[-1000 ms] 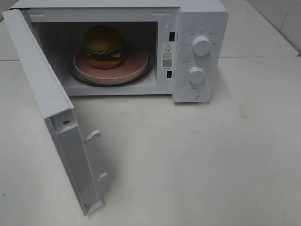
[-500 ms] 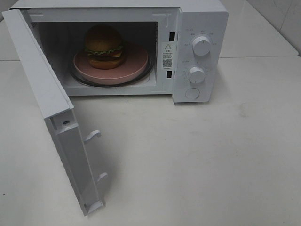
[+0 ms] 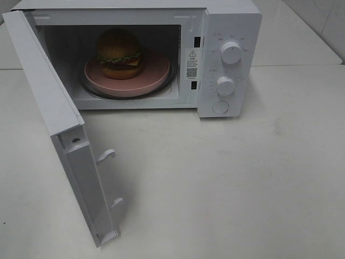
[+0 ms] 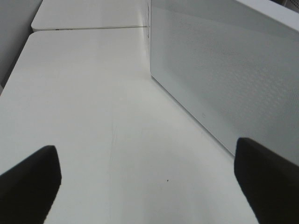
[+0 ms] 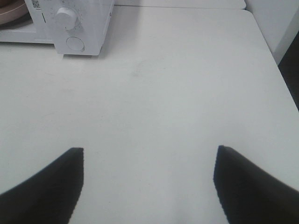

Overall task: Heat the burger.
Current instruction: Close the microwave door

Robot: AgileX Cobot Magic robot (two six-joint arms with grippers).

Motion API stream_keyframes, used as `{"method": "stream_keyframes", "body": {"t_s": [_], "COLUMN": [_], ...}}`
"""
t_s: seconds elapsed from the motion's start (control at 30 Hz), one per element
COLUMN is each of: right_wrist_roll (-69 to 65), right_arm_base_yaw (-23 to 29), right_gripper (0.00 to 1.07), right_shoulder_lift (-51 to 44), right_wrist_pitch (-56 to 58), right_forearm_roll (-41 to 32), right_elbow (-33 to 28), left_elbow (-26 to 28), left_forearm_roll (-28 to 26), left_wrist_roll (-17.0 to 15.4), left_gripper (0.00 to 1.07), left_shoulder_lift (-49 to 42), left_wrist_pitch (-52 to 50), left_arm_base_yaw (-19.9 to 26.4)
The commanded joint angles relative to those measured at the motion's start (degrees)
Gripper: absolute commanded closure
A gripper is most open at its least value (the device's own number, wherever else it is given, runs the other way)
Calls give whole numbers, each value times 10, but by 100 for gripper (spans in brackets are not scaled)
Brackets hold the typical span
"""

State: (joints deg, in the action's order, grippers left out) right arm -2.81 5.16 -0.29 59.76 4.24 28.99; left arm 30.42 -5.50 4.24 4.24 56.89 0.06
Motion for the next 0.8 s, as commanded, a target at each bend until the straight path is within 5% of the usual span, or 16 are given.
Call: {"method": "stream_keyframes", "body": {"t_s": [0.03,0.3,0.37,0.4,0.47,0.8], "right_wrist_roll": [-1,-1,-1,-1,-1,-1], "right_arm_base_yaw": [-5,-5,-5,-5,-5,-5], "right_gripper": [33,33,33,33,33,33], "right_shoulder_lift": [-15,-15,-15,-15,-15,-15], "right_wrist_pitch": [-3,-3,-3,-3,-3,-3], "right_forearm_roll": [-2,-2,-2,-2,-2,-2], "right_elbow": [0,0,0,0,0,0], "left_elbow": [6,6,6,6,2,-73], "left_forearm_roll": [-2,-3,-2,-2,-5,-7], "left_wrist_roll": [-2,-2,-2,-2,-2,-2], "left_gripper": [19,61,79,79,105,107], "left_shoulder_lift": [25,120,154,154,199,249], "left_wrist_pitch": [-32,-62,-76,-76,-135,-344], "left_arm_base_yaw": [1,1,1,1,0,0]}}
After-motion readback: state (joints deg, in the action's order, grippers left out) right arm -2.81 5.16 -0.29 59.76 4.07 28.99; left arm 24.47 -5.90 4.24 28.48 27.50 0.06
